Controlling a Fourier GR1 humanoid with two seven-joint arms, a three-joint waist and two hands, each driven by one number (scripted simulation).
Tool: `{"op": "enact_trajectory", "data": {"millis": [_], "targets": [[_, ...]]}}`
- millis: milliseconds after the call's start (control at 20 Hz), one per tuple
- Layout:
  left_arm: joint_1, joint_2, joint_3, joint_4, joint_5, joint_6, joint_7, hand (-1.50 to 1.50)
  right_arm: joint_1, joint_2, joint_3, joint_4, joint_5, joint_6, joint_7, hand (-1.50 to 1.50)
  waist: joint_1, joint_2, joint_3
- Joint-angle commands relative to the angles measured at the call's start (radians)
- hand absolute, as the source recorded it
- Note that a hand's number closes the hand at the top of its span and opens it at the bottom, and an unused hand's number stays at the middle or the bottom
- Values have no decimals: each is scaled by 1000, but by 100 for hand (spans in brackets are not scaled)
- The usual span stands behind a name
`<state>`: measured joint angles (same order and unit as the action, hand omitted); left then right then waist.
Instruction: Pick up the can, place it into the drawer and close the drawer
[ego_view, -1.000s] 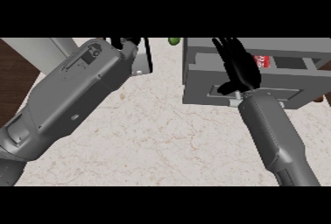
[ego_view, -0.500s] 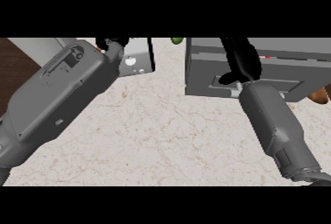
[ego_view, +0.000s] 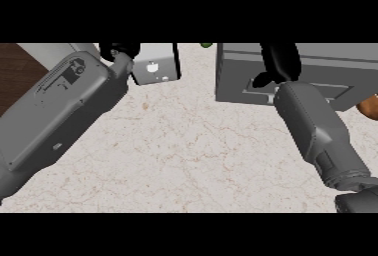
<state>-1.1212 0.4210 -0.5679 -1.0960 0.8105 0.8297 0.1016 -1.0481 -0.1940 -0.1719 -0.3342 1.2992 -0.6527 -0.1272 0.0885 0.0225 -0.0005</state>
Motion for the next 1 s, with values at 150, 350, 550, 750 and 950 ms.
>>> {"op": "enact_trajectory", "data": {"millis": [150, 350, 550, 750, 950], "targets": [[33, 26, 0, -67, -14, 2, 31, -150, -118, -60, -31, 83, 5, -10, 27, -150, 22, 9, 3], [31, 20, -5, -90, -23, 24, 52, -150, -150, -79, -40, 113, 4, 3, 39, -150, 25, 10, 3], [31, 34, 9, -100, -21, 0, 54, -150, -211, -62, -72, 137, -43, 107, -52, -150, 37, 19, 4], [23, 52, 12, -102, -23, 3, 77, -150, -193, 7, -230, 128, -225, 151, -160, -150, 25, 15, 8], [57, 47, -4, -140, -30, 7, 70, -150, -186, 11, -364, 132, -365, 224, -232, -150, 36, 14, 9]]}}
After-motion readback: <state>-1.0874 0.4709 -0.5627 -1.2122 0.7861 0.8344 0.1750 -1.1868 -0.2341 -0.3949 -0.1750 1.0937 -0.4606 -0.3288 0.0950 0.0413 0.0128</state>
